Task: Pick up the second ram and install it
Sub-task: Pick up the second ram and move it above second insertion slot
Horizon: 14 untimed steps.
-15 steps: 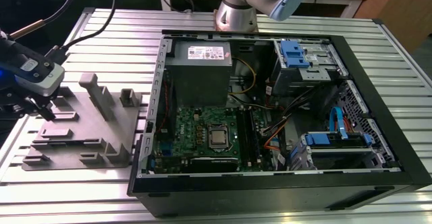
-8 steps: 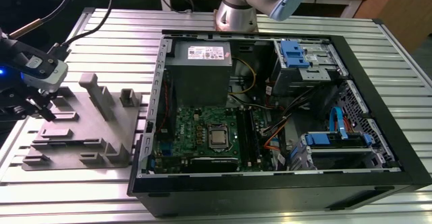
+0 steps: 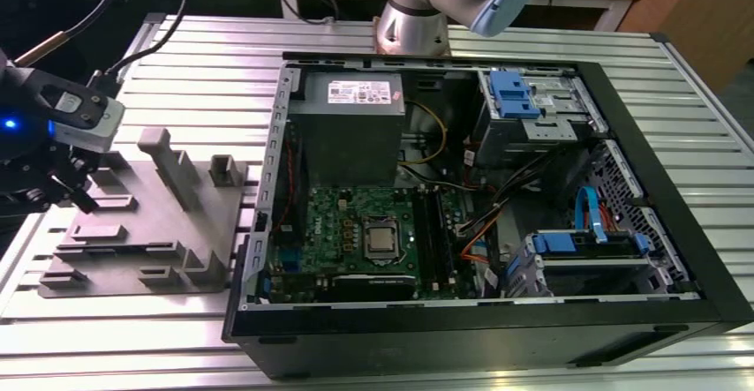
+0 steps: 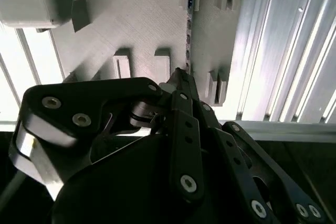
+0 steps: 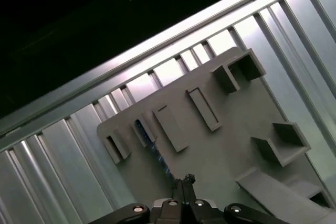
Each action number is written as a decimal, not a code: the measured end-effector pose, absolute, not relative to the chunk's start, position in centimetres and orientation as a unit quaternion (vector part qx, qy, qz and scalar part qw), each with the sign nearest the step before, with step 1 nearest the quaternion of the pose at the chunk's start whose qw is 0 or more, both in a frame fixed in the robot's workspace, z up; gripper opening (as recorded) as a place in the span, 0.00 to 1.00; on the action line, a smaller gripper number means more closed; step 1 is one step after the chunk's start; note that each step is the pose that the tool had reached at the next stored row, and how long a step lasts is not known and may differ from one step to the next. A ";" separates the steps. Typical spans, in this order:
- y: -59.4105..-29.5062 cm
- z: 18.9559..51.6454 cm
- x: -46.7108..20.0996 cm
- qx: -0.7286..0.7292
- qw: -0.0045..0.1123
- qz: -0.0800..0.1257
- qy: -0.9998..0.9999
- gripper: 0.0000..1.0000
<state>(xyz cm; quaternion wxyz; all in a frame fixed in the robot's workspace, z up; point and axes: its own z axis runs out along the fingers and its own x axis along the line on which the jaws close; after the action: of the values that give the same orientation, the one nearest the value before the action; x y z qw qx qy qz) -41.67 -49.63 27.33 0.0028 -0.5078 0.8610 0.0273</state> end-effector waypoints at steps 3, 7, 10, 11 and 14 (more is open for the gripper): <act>-49.6 27.2 -41.7 -0.531 0.002 0.027 0.847 0.07; -49.6 27.1 -41.7 -0.561 0.001 0.027 0.827 0.07; -49.6 27.0 -41.7 -0.584 0.000 0.027 0.812 0.07; -49.6 26.9 -41.7 -0.591 -0.001 0.026 0.806 0.07; -49.6 26.8 -41.7 -0.612 -0.002 0.026 0.790 0.07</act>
<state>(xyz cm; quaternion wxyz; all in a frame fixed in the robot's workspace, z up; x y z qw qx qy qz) -41.66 -49.63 26.83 -0.0016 -0.6124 0.7902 0.0260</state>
